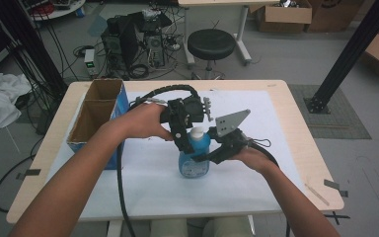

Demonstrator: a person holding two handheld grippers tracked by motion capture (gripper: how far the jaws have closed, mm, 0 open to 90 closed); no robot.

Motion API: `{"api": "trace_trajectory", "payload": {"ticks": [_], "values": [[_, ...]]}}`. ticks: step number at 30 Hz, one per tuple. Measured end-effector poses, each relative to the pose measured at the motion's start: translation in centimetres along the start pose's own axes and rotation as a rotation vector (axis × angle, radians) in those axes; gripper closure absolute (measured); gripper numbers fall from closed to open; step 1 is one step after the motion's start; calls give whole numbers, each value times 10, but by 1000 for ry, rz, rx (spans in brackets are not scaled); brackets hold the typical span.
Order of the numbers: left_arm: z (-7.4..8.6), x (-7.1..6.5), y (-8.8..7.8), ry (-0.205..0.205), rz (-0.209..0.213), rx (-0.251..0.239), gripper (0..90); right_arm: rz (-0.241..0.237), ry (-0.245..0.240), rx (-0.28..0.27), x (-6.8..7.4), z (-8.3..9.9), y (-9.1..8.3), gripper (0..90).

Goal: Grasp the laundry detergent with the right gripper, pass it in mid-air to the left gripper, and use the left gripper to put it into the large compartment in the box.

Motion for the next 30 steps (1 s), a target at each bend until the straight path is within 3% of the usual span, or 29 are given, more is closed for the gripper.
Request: {"api": "trace_trajectory", "payload": {"ticks": [30], "values": [[-12,8,19,0,23,26,217,-2,0,-16,0,-7,-3,443]]}}
Point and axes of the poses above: each handheld gripper's, and its own axes: y roughly forward along the jaws, z roughly out of its underside, x roughly to its left, the point moved 4 cm from there along y, roughly forward along the jaws, and after that the axes turned 14 degrees about z, right-handed, at the moved point
